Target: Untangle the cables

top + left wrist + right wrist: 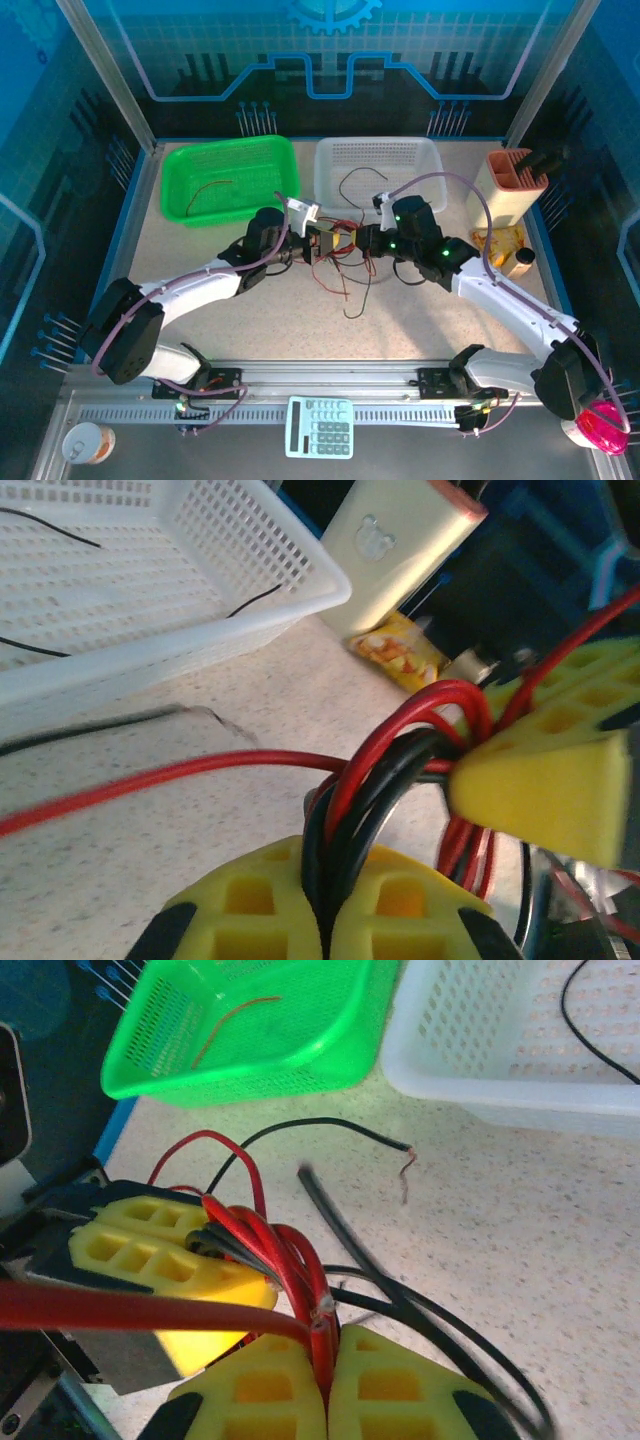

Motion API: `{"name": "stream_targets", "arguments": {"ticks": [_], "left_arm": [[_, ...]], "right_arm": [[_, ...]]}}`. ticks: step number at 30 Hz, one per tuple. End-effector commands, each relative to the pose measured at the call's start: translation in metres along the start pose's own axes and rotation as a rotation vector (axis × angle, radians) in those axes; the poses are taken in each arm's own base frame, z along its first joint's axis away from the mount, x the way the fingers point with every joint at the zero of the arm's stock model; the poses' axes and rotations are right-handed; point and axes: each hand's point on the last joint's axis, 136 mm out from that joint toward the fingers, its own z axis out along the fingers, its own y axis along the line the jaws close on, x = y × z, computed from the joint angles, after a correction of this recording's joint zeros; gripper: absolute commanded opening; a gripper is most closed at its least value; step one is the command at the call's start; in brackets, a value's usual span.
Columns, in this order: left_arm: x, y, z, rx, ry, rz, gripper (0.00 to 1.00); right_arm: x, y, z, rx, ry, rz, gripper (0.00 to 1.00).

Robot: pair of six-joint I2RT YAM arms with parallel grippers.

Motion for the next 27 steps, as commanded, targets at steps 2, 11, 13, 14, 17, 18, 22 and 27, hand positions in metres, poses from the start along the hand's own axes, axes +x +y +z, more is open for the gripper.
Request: {"name": "stream_targets", "arguments": {"ticks": [2,11,13,14,17,18,22,27], "left_arm": [[-0.02,0.004,-0.015,0.086,-0.105,-0.089,0.0],[-0.028,0.05,-0.04,0.087,-0.235,-0.288,0.15],[-0.026,0.054,-0.04,0.085,-0.239,-0.305,0.23],[-0.025,0.055,-0.04,0.09,-0.24,-0.308,0.23],[-0.025,0.052,-0.038,0.114,-0.239,-0.316,0.13],[-0.026,0.051,-0.038,0.124,-0.238,-0.316,0.01],[-0.026,0.051,-0.038,0.119,-0.233,-0.32,0.0],[-0.016,0.057,-0.035,0.046,-0.165,-0.323,0.36]], "right_arm": [[0.001,-0.021,-0.002,-0.012,-0.023,0.081,0.0],[0.015,-0.073,-0.009,0.108,-0.048,0.18,0.0],[0.02,-0.079,-0.007,0.129,-0.036,0.19,0.0],[0.023,-0.082,-0.005,0.136,-0.031,0.197,0.0],[0.031,-0.084,0.002,0.126,-0.006,0.21,0.0],[0.033,-0.084,0.004,0.12,0.003,0.212,0.0],[0.038,-0.085,0.009,0.112,0.017,0.209,0.0],[0.034,-0.076,0.009,0.062,-0.003,0.187,0.0]]}}
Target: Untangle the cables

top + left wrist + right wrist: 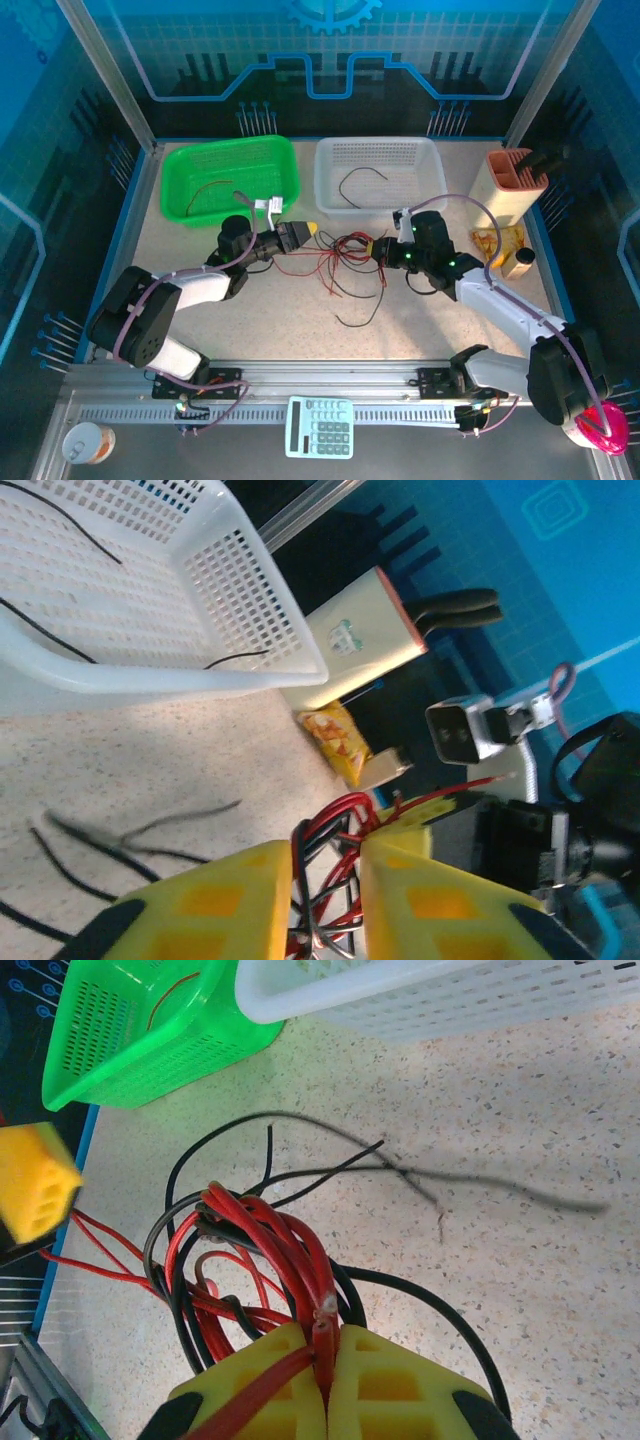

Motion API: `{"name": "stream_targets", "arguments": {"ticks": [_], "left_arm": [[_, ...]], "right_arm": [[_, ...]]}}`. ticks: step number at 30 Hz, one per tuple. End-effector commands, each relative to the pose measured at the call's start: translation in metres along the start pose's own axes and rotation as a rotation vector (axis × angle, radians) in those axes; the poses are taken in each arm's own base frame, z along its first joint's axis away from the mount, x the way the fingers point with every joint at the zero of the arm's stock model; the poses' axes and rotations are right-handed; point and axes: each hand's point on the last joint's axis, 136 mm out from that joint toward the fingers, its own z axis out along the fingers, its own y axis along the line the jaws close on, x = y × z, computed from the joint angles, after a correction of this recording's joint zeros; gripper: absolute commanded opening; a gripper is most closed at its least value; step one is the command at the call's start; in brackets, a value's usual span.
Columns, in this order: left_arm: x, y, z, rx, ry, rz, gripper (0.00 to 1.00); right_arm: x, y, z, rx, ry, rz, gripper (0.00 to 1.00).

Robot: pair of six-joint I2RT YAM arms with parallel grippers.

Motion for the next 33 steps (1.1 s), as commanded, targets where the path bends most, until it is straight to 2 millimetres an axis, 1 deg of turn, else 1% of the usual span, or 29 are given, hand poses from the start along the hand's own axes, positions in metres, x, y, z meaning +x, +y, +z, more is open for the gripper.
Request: {"name": "stream_targets", "arguments": {"ticks": [1,3,6,10,19,23,25,27,28,31,32,33], "left_arm": [[-0.004,0.008,-0.004,-0.085,0.012,0.04,0.42],[0.005,0.01,-0.002,-0.14,0.06,0.066,0.49],[0.02,0.008,0.003,-0.201,0.143,0.115,0.57],[0.034,0.005,0.012,-0.223,0.216,0.136,0.63],[0.061,0.021,0.029,-0.269,0.315,0.129,0.67],[0.068,0.023,0.039,-0.263,0.331,0.123,0.68],[0.068,0.022,0.044,-0.25,0.327,0.118,0.66],[0.068,0.02,0.049,-0.237,0.322,0.115,0.62],[0.067,0.019,0.051,-0.23,0.319,0.112,0.55],[0.067,0.019,0.053,-0.22,0.317,0.104,0.2],[0.066,0.019,0.052,-0.224,0.313,0.105,0.06],[0.066,0.019,0.051,-0.228,0.31,0.109,0.0]], "right_arm": [[-0.007,-0.009,-0.002,0.026,-0.047,-0.001,0.0],[-0.008,-0.004,-0.002,0.01,-0.053,-0.009,0.0],[-0.01,0.003,-0.002,-0.01,-0.061,-0.022,0.0],[-0.011,0.011,0.0,-0.025,-0.068,-0.03,0.0],[-0.016,0.03,-0.001,-0.083,-0.081,-0.015,0.0],[-0.017,0.041,-0.001,-0.112,-0.084,-0.016,0.0],[-0.015,0.046,0.0,-0.123,-0.08,-0.02,0.0],[-0.013,0.048,0.002,-0.124,-0.074,-0.021,0.0],[-0.012,0.048,0.003,-0.125,-0.073,-0.021,0.0],[-0.01,0.045,0.006,-0.108,-0.07,-0.02,0.0],[-0.011,0.041,0.005,-0.092,-0.077,-0.02,0.0],[-0.011,0.036,0.005,-0.074,-0.083,-0.019,0.0]]}}
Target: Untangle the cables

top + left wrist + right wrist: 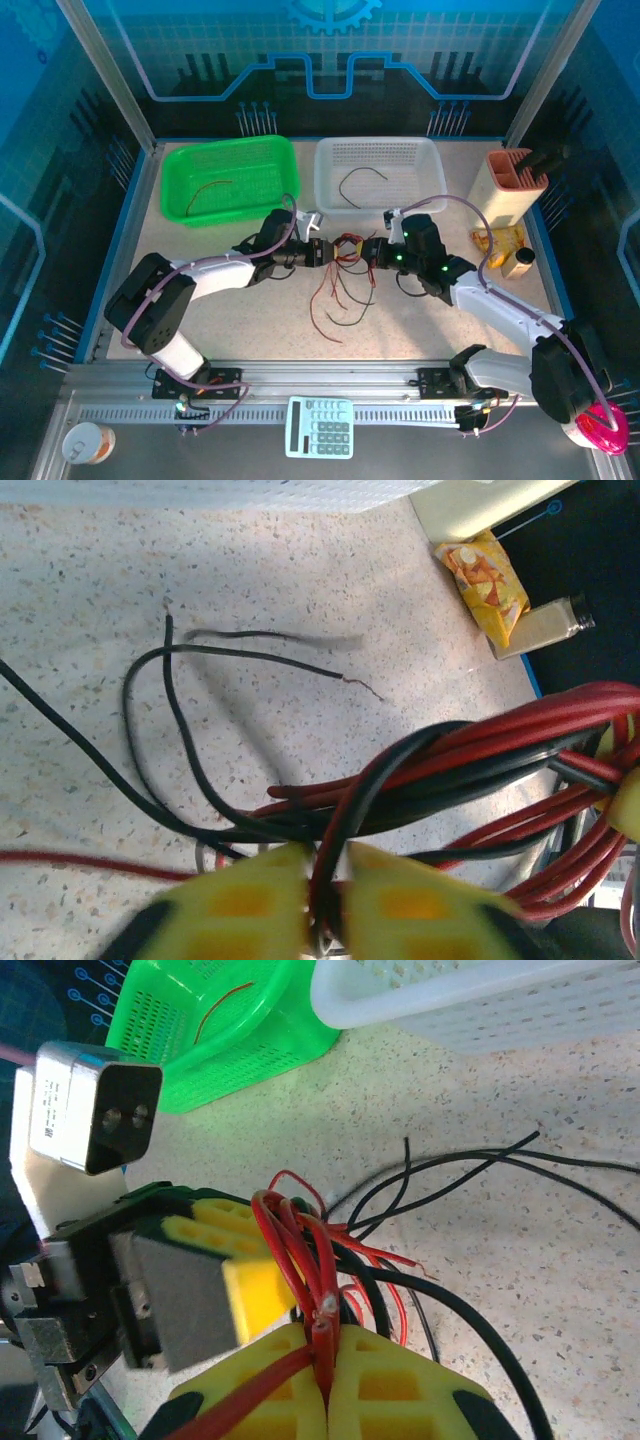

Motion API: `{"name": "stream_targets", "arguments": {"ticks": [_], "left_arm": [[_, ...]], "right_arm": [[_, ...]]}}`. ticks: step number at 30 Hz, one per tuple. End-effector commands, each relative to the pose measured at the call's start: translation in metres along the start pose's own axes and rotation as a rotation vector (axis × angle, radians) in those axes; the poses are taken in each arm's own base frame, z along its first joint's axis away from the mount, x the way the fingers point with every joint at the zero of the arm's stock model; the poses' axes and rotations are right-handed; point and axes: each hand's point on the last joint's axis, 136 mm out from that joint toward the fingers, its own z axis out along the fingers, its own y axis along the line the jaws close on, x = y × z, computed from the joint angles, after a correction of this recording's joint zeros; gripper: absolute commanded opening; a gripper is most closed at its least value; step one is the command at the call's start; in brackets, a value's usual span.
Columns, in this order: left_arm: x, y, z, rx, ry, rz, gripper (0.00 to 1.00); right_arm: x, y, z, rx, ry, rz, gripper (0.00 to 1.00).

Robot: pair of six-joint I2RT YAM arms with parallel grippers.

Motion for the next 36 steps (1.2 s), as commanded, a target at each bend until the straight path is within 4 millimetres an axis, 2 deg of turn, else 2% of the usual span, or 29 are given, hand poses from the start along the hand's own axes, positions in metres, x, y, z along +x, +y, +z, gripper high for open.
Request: {"name": "stream_targets", "arguments": {"ticks": [1,7,10,16,17,19,20,22,28,36], "left_arm": [[-0.013,-0.012,-0.002,0.027,-0.04,0.028,0.0],[-0.024,-0.006,-0.023,0.02,-0.099,0.01,0.0],[-0.03,-0.004,-0.033,0.035,-0.13,-0.012,0.0],[-0.041,-0.009,-0.041,0.091,-0.176,-0.034,0.0],[-0.041,-0.01,-0.041,0.104,-0.18,-0.036,0.0],[-0.042,-0.013,-0.042,0.118,-0.179,-0.033,0.0],[-0.041,-0.014,-0.042,0.121,-0.177,-0.031,0.0],[-0.04,-0.015,-0.043,0.121,-0.169,-0.025,0.0],[-0.036,-0.016,-0.045,0.097,-0.132,0.009,0.0],[-0.035,-0.031,-0.049,0.134,-0.072,0.055,0.0]], "right_arm": [[-0.014,0.001,-0.003,0.017,-0.056,-0.01,0.0],[-0.015,-0.064,-0.016,0.217,-0.099,0.095,0.0],[-0.009,-0.08,-0.017,0.252,-0.088,0.129,0.0],[0.005,-0.066,0.001,0.165,0.005,0.092,0.0],[0.006,-0.064,0.003,0.151,0.022,0.084,0.08],[0.005,-0.059,0.004,0.136,0.027,0.065,0.43],[0.003,-0.056,0.003,0.133,0.025,0.056,0.57],[-0.004,-0.052,-0.002,0.136,0.011,0.027,0.67],[-0.024,-0.03,-0.013,0.108,-0.012,-0.098,0.71],[-0.036,0.003,0.001,0.064,0.043,-0.284,0.75]]}}
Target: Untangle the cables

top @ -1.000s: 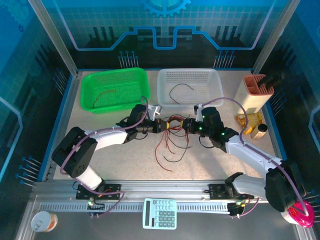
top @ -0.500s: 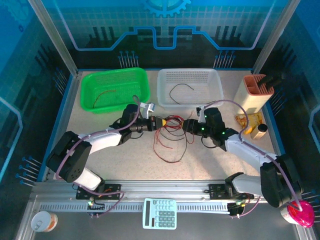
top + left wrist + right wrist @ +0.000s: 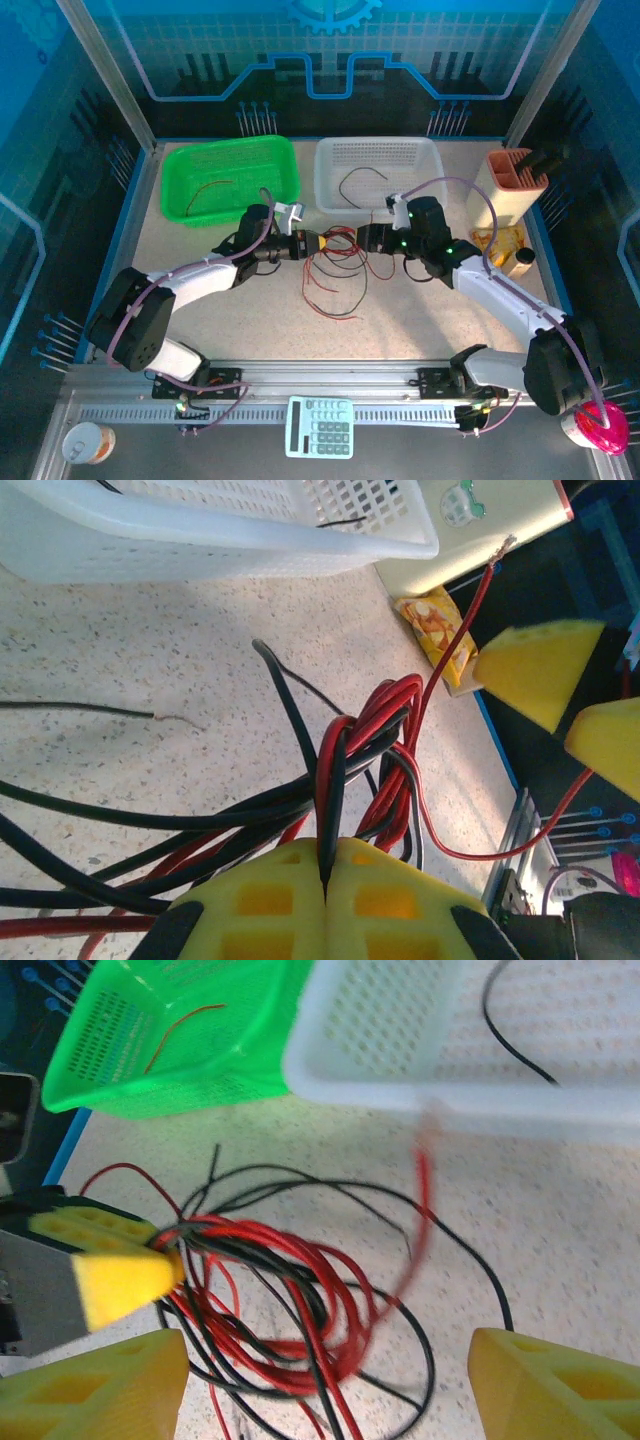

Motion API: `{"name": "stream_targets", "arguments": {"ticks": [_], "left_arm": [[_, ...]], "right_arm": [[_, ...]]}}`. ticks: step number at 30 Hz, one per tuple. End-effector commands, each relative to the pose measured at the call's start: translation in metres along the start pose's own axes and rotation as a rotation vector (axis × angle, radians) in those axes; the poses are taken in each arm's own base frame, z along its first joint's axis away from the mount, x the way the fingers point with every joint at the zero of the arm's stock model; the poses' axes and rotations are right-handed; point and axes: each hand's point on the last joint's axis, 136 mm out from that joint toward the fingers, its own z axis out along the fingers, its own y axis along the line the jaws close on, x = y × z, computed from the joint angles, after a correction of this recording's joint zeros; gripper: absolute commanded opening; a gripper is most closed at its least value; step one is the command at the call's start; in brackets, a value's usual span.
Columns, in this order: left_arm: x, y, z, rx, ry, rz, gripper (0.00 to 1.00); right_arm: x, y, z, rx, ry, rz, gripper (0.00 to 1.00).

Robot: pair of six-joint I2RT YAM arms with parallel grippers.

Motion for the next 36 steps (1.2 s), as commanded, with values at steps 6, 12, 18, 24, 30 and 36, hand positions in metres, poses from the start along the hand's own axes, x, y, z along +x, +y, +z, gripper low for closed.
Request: {"name": "stream_targets", "arguments": {"ticks": [6,12,18,24,30,36], "left_arm": [[-0.011,-0.038,-0.007,0.109,0.043,0.09,0.0],[-0.012,-0.039,-0.005,0.117,0.053,0.088,0.0],[-0.013,-0.036,-0.003,0.111,0.047,0.075,0.0],[-0.017,-0.015,-0.008,0.055,0.008,0.029,0.0],[-0.01,0.022,-0.01,-0.053,-0.012,-0.019,0.0],[-0.001,0.056,-0.013,-0.171,-0.021,-0.077,0.0]], "right_arm": [[0.001,0.025,0.024,-0.077,0.098,-0.141,0.73],[0.016,0.031,0.039,-0.135,0.158,-0.139,0.5],[0.024,0.017,0.037,-0.095,0.152,-0.111,0.0],[0.015,-0.028,0.011,0.009,0.051,0.025,0.0],[0.007,-0.055,-0.019,0.06,-0.071,0.137,0.0],[0.018,-0.08,-0.033,0.187,-0.111,0.206,0.0]]}}
